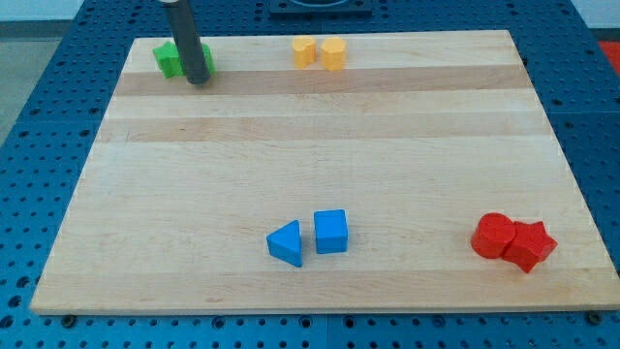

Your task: Move the green blocks towards the bottom center

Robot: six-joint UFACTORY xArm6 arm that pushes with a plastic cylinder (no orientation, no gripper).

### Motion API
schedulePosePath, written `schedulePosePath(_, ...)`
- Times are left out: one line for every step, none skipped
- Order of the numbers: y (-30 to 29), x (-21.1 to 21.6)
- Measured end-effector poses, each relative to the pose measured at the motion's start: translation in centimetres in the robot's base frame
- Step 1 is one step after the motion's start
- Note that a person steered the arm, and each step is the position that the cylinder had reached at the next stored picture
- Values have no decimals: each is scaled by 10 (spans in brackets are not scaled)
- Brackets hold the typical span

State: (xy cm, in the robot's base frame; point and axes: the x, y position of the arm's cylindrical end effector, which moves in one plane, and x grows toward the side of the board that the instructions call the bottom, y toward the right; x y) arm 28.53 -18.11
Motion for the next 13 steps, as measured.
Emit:
schedulePosePath(0,0)
schedulePosePath(-7,19)
schedulePosePath(-55,35)
schedulePosePath(-105,14)
schedulePosePath(-124,-7)
schedulePosePath(-123,-37)
schedulePosePath(-115,-63)
schedulePosePath(-80,-62)
schedulePosePath(-41,-49)
schedulePosePath(-15,-7)
schedulePosePath(20,38)
schedulePosePath(20,41)
schedulePosePath(-5,20)
